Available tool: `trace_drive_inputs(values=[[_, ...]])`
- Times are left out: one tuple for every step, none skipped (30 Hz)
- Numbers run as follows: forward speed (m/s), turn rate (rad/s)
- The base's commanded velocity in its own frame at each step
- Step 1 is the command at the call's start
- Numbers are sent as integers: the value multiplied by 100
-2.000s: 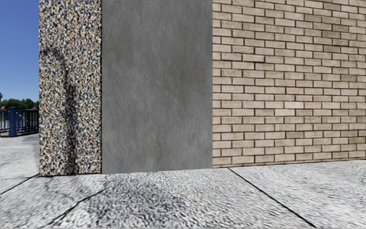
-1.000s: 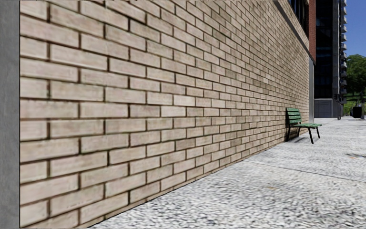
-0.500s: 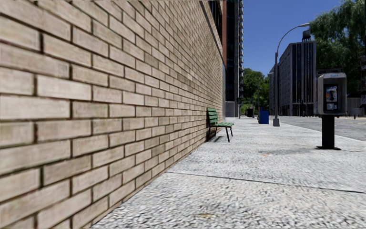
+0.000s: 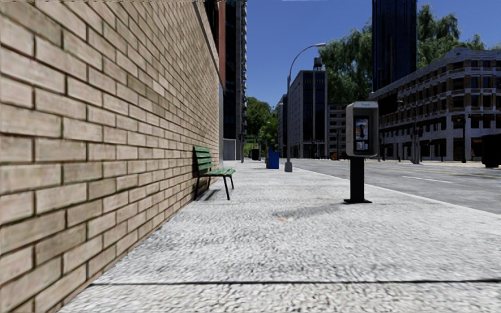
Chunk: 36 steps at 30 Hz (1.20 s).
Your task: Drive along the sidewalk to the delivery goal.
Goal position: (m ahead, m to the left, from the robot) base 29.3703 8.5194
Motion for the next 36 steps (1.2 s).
trace_drive_inputs(values=[[200,0],[200,0],[200,0],[200,0],[200,0],[200,0],[200,0],[200,0],[200,0],[200,0],[200,0],[200,0],[200,0],[200,0],[200,0],[200,0],[200,0],[200,0],[200,0],[200,0],[200,0],[200,0],[200,0],[200,0],[200,0],[200,0],[200,0],[200,0],[200,-2],[200,-23],[200,-28],[200,-28],[200,-29],[200,-11],[200,0],[200,0]])
